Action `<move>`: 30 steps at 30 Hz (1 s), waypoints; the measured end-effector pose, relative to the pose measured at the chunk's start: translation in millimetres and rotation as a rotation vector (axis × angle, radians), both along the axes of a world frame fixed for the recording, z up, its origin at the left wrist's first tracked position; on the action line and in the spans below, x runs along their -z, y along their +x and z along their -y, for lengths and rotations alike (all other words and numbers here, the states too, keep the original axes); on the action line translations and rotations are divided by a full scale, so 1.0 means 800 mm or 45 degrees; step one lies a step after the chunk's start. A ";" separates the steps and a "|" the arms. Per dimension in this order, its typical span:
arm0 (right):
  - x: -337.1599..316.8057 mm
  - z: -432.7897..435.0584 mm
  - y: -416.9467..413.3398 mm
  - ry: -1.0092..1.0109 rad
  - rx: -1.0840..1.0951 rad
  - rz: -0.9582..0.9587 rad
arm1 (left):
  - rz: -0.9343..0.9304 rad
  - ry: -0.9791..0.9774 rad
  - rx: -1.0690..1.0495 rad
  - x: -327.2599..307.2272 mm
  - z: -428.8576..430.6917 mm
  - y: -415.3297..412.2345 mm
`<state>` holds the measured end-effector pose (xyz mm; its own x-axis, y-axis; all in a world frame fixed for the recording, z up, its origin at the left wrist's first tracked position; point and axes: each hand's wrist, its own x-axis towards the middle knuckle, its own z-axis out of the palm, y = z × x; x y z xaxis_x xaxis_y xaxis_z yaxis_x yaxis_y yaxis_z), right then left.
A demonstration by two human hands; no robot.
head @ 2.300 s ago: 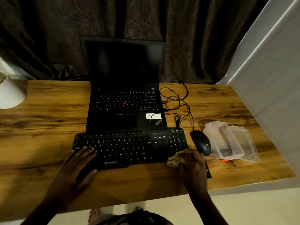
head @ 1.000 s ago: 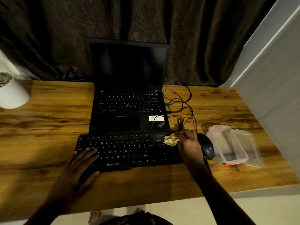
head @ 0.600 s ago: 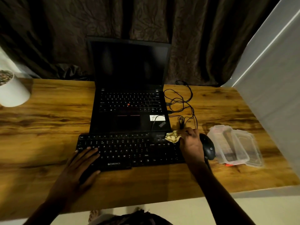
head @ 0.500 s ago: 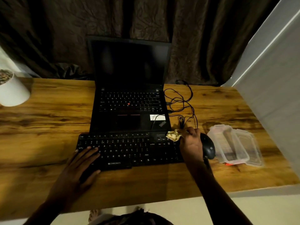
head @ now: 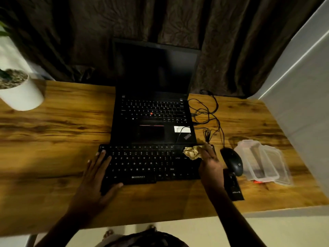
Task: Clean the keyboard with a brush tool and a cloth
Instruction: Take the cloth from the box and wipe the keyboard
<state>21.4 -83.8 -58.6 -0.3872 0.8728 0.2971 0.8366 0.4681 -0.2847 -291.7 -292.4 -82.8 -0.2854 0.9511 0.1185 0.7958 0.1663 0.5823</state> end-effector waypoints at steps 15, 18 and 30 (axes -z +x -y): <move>0.016 0.071 -0.119 -0.100 0.164 -0.059 | 0.109 -0.028 -0.050 0.010 -0.005 -0.010; 0.016 0.074 -0.126 -0.137 0.219 -0.064 | 0.086 -0.020 -0.032 0.015 -0.006 -0.012; 0.032 0.162 -0.256 -0.052 -0.465 -0.015 | 0.186 -0.066 -0.082 0.033 -0.007 -0.023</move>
<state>-183.8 -213.5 -83.8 -0.6723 0.6890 0.2709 0.6129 0.7232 -0.3183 -310.1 -286.4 -109.4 -0.3566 0.9340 0.0223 0.6900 0.2473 0.6803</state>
